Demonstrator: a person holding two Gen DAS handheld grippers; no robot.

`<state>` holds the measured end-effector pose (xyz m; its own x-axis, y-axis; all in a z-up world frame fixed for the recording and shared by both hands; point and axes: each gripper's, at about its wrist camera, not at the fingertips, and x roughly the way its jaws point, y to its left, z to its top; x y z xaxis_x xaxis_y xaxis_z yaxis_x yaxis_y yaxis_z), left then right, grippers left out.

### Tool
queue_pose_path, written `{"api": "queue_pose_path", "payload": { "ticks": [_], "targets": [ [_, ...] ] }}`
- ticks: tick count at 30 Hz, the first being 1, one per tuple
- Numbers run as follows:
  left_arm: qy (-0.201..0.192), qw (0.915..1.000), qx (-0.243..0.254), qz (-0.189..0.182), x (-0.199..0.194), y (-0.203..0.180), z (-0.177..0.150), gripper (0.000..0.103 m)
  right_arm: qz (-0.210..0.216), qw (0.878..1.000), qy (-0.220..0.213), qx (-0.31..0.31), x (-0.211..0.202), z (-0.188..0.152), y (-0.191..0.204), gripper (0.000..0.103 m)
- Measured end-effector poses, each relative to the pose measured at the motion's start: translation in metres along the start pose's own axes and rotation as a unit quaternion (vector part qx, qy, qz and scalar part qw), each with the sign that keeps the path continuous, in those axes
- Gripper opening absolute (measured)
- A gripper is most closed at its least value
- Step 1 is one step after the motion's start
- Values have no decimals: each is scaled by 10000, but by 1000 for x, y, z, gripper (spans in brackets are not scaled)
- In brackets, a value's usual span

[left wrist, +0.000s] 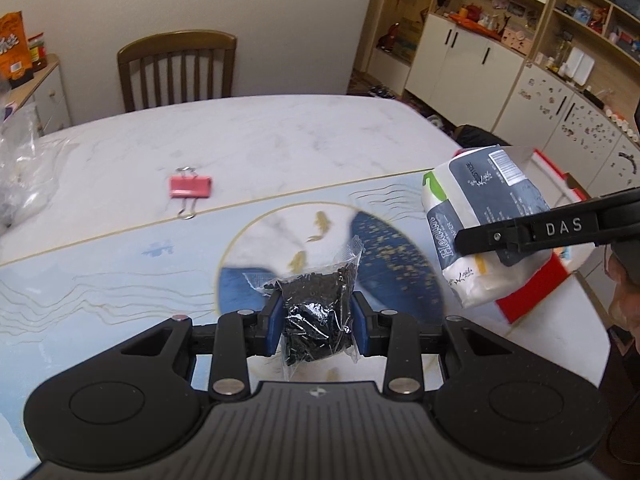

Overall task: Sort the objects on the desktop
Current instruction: 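Lift and carry the black bag and tissue pack over the red box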

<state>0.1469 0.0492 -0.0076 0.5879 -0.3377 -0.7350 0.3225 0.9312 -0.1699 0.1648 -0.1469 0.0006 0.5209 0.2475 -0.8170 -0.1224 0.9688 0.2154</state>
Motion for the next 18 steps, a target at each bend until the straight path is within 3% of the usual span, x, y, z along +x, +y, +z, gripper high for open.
{"api": "queue_pose_path", "payload": {
  "ticks": [18],
  "targets": [
    [-247,9974,530,-412,1,-95,31,34,-179,9987,-380,294,-72,-15,-78,23]
  ]
}}
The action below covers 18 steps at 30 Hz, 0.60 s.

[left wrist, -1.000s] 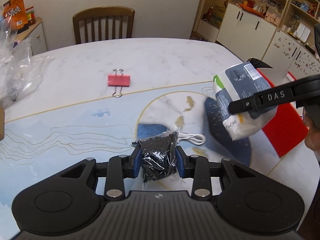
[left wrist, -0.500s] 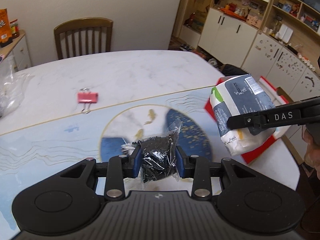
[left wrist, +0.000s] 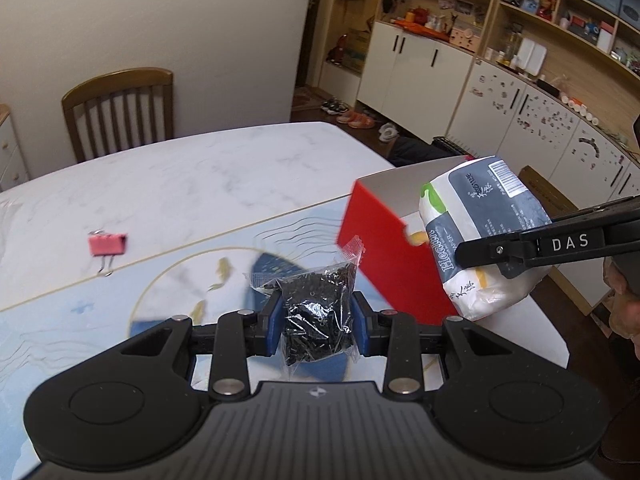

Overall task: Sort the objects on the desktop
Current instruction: 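Lift and carry the black bag and tissue pack over the red box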

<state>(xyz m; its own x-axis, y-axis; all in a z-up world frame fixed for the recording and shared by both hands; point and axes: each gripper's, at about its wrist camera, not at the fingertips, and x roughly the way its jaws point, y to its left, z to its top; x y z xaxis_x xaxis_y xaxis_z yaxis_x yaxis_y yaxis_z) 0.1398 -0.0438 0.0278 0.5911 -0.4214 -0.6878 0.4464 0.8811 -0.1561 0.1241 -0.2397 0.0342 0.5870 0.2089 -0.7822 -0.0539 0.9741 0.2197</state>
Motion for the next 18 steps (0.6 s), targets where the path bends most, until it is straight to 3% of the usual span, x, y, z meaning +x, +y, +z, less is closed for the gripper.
{"api": "queue_pose_path", "payload": {
  "ticks": [18],
  "targets": [
    [77,9991,335,-257,60,-89,31,34,-359,9987,-72,341,-18,4,-110,23]
  ]
}}
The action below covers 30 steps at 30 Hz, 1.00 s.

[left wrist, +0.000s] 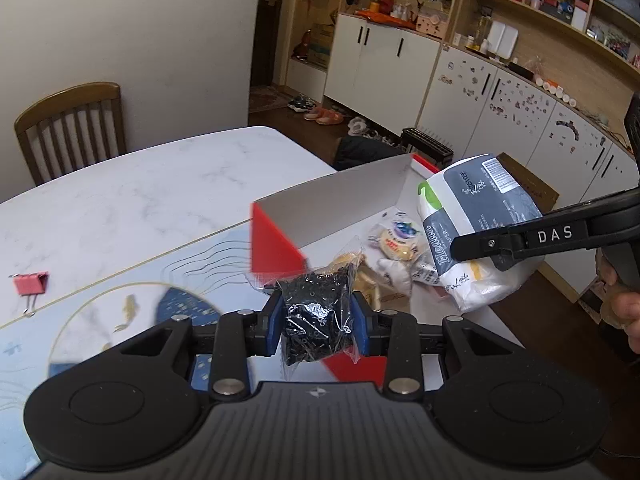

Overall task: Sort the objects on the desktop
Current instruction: 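Lift and carry the black bag and tissue pack over the red box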

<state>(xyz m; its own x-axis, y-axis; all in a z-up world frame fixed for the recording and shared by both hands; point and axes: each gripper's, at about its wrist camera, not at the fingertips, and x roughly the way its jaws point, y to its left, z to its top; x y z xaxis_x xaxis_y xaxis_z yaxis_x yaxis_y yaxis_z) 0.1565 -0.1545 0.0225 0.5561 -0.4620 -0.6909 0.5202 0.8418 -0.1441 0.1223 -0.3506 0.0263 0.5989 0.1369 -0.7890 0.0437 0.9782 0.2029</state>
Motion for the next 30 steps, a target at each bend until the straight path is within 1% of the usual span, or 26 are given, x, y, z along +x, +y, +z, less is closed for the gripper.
{"api": "queue_pose_path", "payload": {
  "ticks": [6,16,22,30],
  "targets": [
    [48,9999,124,-7,23,-22,11,34,-85,9999,5,69,2,3,-31,23],
    [174,9991,388,-4,66,-51,30,34,-213,9997,117,84,22,9,-61,23],
    [286,9984,495,-10,92,-58,41,34,-267,9993,221,118,39,11,-76,23],
    [456,9963,730,70,129,-60,55,34,-180,9991,389,10,58,15,-78,23]
  ]
}}
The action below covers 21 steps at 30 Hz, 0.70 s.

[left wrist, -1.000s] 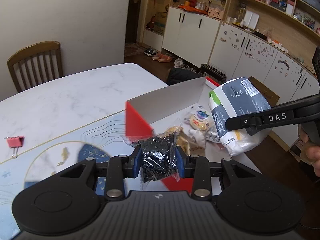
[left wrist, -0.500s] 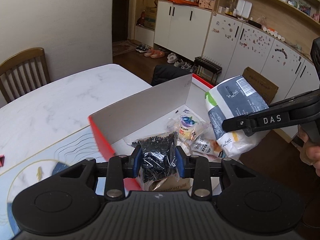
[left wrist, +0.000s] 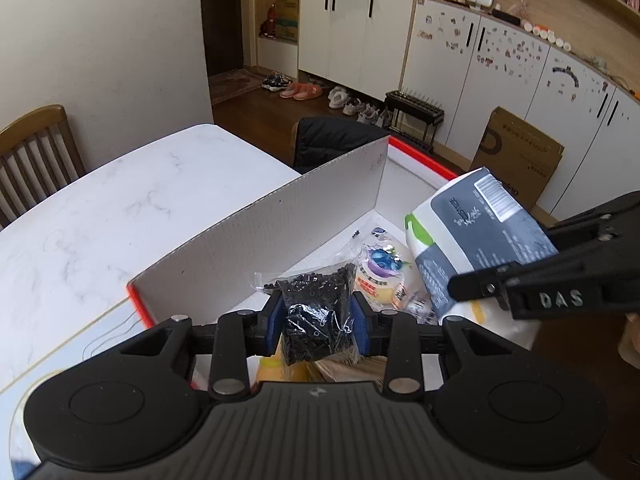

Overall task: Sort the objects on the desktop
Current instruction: 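Lift and carry the black bag and tissue pack over the red box, then lower into the box and open the left tool while the right tool holds the tissue pack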

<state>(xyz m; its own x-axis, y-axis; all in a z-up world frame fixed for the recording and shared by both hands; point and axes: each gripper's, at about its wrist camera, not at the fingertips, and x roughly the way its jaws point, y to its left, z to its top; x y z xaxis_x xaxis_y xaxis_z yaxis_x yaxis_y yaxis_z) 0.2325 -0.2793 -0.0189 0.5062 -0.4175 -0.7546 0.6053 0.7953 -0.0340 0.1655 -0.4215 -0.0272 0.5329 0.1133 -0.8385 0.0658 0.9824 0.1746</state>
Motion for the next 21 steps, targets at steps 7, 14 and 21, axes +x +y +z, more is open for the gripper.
{"api": "queue_pose_path", "payload": {
  "ticks": [7,14,21],
  "targets": [
    [257,9996,133,75,29,5,9,34,-29,9998,157,-120,16,1,-3,23],
    [551,9977,367,115,48,5,12,34,-2,9994,319,-142,29,-4,-4,23],
    [757,9963,407,45,61,9,14,34,-5,9983,497,-289,44,-10,1,23]
  ]
}}
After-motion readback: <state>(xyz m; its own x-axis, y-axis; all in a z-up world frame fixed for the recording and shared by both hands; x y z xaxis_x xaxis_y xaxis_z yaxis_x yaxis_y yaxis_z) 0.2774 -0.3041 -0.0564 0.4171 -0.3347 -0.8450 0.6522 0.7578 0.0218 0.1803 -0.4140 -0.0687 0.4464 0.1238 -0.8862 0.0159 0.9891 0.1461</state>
